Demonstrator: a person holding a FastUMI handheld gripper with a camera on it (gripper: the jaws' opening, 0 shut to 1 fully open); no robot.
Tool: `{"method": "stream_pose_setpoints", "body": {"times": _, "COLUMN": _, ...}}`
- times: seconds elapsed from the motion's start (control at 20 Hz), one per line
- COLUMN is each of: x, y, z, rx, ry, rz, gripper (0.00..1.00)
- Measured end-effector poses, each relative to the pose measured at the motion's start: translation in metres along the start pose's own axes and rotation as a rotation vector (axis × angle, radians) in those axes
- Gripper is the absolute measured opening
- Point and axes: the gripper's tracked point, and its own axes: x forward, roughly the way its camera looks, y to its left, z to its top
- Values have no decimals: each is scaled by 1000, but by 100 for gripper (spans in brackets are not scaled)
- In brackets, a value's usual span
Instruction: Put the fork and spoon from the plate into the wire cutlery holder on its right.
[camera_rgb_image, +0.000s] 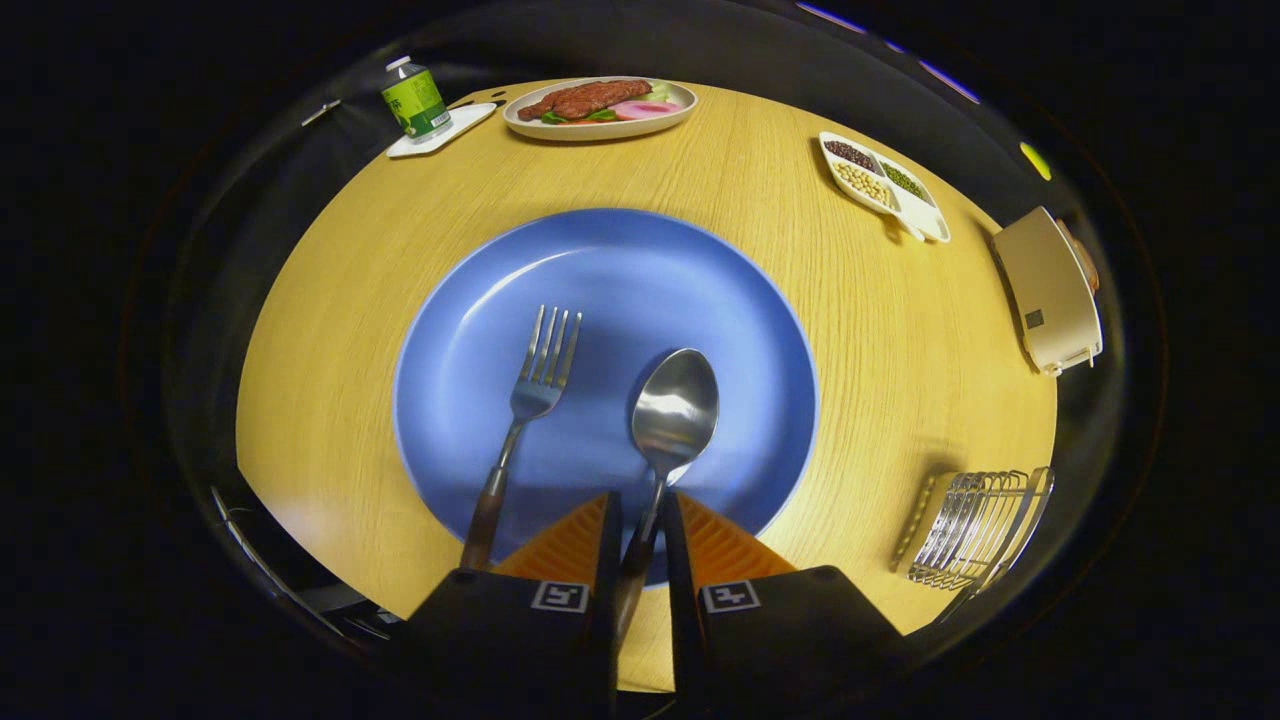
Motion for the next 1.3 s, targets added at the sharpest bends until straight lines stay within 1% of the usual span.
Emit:
{"method": "stream_pose_setpoints", "body": {"times": 0.05, "x": 2, "y": -3, "z": 2, "rx": 11, "ry": -7, "rz": -7, "gripper": 21}}
{"method": "stream_pose_setpoints", "body": {"times": 0.1, "x": -1, "y": -3, "z": 5, "rx": 21, "ry": -14, "rz": 11, "gripper": 14}}
{"method": "stream_pose_setpoints", "body": {"times": 0.2, "x": -2, "y": -1, "z": 6, "rx": 31, "ry": -30, "rz": 31, "gripper": 8}}
{"method": "stream_pose_setpoints", "body": {"times": 0.45, "x": -21, "y": -6, "z": 23, "rx": 36, "ry": -124, "rz": 50, "gripper": 8}}
{"method": "stream_pose_setpoints", "body": {"times": 0.5, "x": -26, "y": -8, "z": 27, "rx": 36, "ry": -129, "rz": 51, "gripper": 8}}
{"method": "stream_pose_setpoints", "body": {"times": 0.55, "x": -25, "y": -7, "z": 25, "rx": 30, "ry": -133, "rz": 56, "gripper": 6}}
{"method": "stream_pose_setpoints", "body": {"times": 0.7, "x": -27, "y": -8, "z": 24, "rx": 17, "ry": -139, "rz": 64, "gripper": 5}}
{"method": "stream_pose_setpoints", "body": {"times": 0.85, "x": -34, "y": -9, "z": 33, "rx": 35, "ry": -190, "rz": 80, "gripper": 5}}
{"method": "stream_pose_setpoints", "body": {"times": 1.05, "x": -45, "y": -12, "z": 44, "rx": 61, "ry": -227, "rz": 95, "gripper": 5}}
{"method": "stream_pose_setpoints", "body": {"times": 1.15, "x": -56, "y": -12, "z": 51, "rx": 75, "ry": -249, "rz": 116, "gripper": 5}}
{"method": "stream_pose_setpoints", "body": {"times": 1.3, "x": -90, "y": -17, "z": 62, "rx": 75, "ry": -311, "rz": 163, "gripper": 5}}
